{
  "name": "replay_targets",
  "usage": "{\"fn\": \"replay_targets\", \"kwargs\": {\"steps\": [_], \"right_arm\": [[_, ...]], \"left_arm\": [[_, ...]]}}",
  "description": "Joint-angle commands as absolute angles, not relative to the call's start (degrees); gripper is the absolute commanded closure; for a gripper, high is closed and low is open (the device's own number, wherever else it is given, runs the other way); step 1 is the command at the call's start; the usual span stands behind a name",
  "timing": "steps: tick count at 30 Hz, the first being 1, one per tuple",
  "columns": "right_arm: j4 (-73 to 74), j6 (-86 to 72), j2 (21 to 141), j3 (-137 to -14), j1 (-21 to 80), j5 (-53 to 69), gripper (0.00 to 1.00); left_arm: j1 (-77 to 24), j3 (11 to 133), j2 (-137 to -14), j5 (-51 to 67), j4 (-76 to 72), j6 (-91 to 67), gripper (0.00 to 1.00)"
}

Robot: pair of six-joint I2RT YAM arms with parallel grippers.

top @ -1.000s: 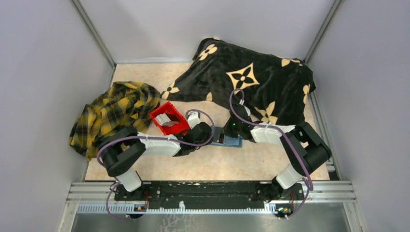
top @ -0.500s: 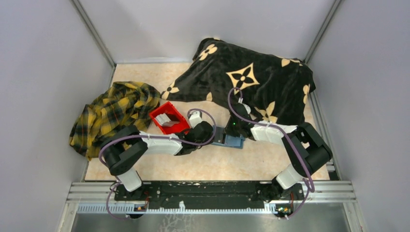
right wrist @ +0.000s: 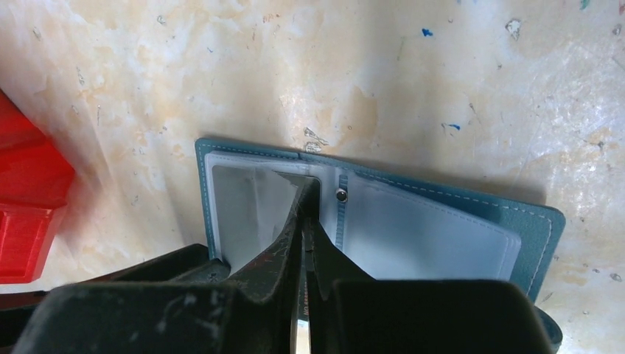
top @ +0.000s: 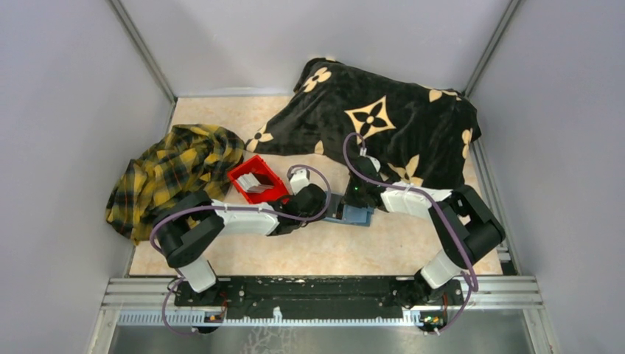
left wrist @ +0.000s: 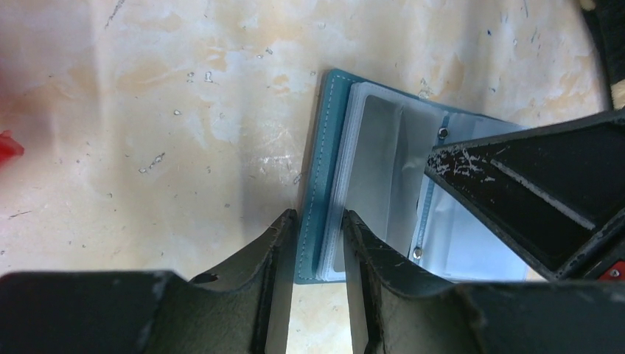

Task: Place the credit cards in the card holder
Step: Insert the credit card into the card holder.

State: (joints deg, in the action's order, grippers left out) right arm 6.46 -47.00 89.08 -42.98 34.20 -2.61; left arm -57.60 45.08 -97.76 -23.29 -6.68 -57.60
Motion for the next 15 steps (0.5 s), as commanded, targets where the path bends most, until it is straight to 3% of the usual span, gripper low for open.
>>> {"fn": "replay_targets", "kwargs": {"steps": [1,15], "right_arm": [[8.55,-44.02,91.85,-44.71,33.84,-3.86,0.95],[7.89,-43.42,93.75,-44.18,33.86,-3.54,0.96]], "left_arm": [[-58.01,44.45,-99.74,-18.87,7.83,-54.02,0.62],[-58.79,50.84,-99.94,-18.26,10.02,-50.92,0.62]]}}
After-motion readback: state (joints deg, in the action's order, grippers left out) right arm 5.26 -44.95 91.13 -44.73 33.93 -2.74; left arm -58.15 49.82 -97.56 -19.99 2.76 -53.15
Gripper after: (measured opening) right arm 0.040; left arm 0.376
